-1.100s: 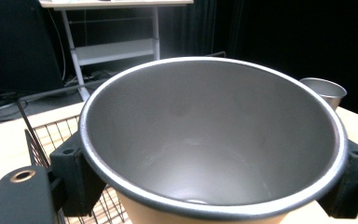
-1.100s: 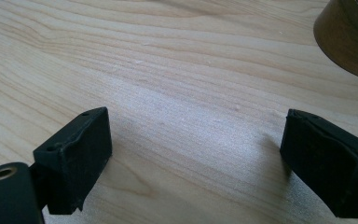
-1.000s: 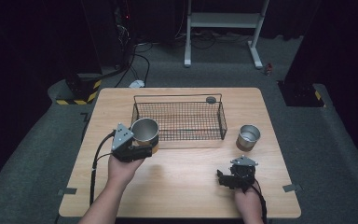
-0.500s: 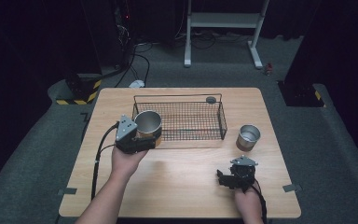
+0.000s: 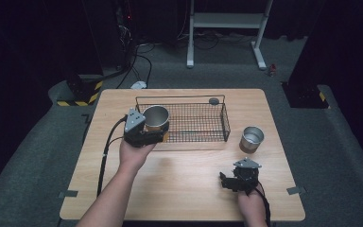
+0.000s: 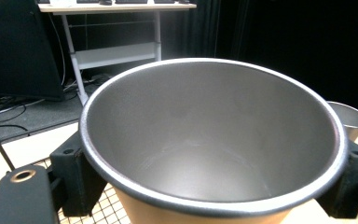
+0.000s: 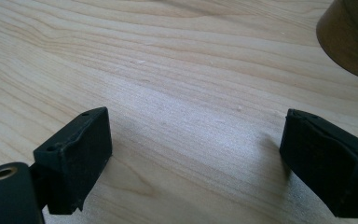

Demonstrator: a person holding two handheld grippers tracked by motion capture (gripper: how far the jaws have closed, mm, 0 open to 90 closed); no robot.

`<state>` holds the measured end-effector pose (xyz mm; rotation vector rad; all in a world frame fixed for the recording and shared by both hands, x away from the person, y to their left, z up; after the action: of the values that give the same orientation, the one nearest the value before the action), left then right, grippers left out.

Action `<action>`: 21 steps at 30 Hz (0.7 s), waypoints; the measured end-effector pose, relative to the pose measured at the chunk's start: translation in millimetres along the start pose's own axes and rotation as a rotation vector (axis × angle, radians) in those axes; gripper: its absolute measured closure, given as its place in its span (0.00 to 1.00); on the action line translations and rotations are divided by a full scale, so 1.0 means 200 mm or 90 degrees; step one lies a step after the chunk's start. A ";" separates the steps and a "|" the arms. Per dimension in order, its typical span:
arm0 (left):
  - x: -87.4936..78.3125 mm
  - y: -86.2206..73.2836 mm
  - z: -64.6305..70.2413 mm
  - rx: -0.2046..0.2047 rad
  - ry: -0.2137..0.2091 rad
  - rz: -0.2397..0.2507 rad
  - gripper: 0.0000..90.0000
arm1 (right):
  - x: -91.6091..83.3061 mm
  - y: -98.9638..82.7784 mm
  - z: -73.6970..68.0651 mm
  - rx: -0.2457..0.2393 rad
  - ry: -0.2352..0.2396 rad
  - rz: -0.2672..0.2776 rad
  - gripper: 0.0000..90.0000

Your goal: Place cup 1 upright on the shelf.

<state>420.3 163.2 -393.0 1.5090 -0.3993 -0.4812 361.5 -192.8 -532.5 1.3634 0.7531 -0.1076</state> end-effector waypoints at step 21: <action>0.23 -0.05 -0.12 -0.014 0.052 0.012 0.16 | -0.01 0.00 -0.01 -0.005 0.007 0.001 0.10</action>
<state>471.7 159.6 -405.1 1.4972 -0.3429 -0.4070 359.7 -192.3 -532.5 1.3585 0.7600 -0.0958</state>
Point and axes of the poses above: each handheld gripper's, and its own axes: x roughly forward along the jaws, y roughly out of its top, z roughly to its right, the point moved 1 cm from there along x, roughly forward along the jaws, and after that the axes turned 13 degrees about z, right-handed, at the moved point
